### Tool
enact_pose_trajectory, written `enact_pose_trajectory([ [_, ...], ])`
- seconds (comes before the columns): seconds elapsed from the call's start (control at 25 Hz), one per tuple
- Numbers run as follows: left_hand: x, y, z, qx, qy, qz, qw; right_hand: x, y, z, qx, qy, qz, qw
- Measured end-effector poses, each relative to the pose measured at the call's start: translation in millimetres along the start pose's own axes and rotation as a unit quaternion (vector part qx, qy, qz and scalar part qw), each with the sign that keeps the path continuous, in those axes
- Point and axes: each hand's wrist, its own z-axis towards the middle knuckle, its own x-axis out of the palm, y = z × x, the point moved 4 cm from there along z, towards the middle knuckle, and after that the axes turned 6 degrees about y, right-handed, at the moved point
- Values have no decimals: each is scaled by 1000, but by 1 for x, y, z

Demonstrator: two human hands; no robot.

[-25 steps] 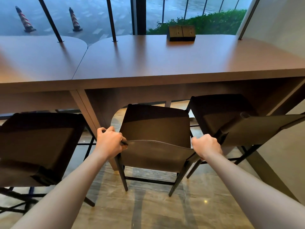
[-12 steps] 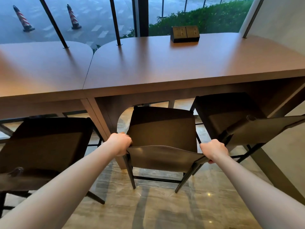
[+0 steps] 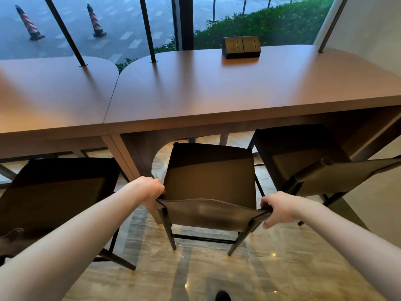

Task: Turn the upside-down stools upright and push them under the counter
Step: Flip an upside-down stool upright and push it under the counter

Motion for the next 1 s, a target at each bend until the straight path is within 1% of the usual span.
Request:
enact_pose_trajectory([
  [0.04, -1, 1, -1, -1, -2, 0, 1000, -1, 2, 3, 0, -23, -65, 998],
  [0.08, -2, 0, -2, 0, -8, 4, 1000, 0, 7, 6, 2, -42, -100, 994],
  [0.12, -3, -1, -2, 2, -15, 7, 1000, 1, 12, 9, 7, -41, -128, 991],
  [0.2, -2, -3, -2, -2, -18, 4, 1000, 4, 18, 14, 21, -20, -166, 986],
  [0.28, 2, -6, -2, -18, -6, 19, 1000, 4, 20, 15, 28, 2, -193, 981],
  [0.36, 3, -6, -2, -31, -4, 34, 999, 3, 20, 16, 24, 28, -225, 974],
  [0.44, 4, -5, 0, -41, -8, 33, 999, 2, 20, 17, 8, 28, -254, 967],
  [0.56, 1, -5, 4, -48, -18, 38, 998, -6, 15, 15, -4, 35, -260, 965],
  [0.64, -4, -7, 7, -55, -20, 40, 997, -18, 11, 12, -8, 21, -261, 965],
  [0.8, -15, -7, 9, -71, -37, 30, 996, -50, 5, 13, -11, -25, -272, 962],
  [1.0, -18, -15, 11, -86, -33, -14, 996, -92, -1, 24, -6, -73, -307, 949],
])
